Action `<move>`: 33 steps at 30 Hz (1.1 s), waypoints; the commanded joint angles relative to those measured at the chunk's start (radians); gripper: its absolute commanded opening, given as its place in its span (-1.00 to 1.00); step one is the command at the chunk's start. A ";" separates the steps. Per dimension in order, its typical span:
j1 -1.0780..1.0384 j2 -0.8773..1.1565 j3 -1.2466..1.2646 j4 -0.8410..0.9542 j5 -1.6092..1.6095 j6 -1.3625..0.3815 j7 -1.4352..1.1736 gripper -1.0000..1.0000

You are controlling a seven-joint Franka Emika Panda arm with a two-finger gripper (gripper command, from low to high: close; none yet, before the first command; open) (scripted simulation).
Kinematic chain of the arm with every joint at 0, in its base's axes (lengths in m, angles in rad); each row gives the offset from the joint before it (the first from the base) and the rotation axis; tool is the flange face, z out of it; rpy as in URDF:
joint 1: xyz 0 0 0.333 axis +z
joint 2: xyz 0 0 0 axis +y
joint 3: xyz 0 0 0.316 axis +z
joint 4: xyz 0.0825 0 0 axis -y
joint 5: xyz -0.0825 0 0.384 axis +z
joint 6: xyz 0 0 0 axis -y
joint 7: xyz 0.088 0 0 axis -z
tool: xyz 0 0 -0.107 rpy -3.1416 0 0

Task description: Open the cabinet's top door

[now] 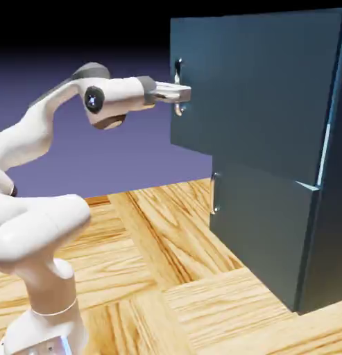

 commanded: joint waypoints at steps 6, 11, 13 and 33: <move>0.112 0.000 -0.215 -0.172 -0.121 -0.212 -0.118 -1.00; 0.143 0.019 -0.396 -0.244 -0.254 -0.355 -0.187 -1.00; 0.148 0.033 -0.469 -0.261 -0.311 -0.407 -0.213 -1.00; -0.037 0.374 -0.964 -0.188 -0.752 -0.992 -0.470 -1.00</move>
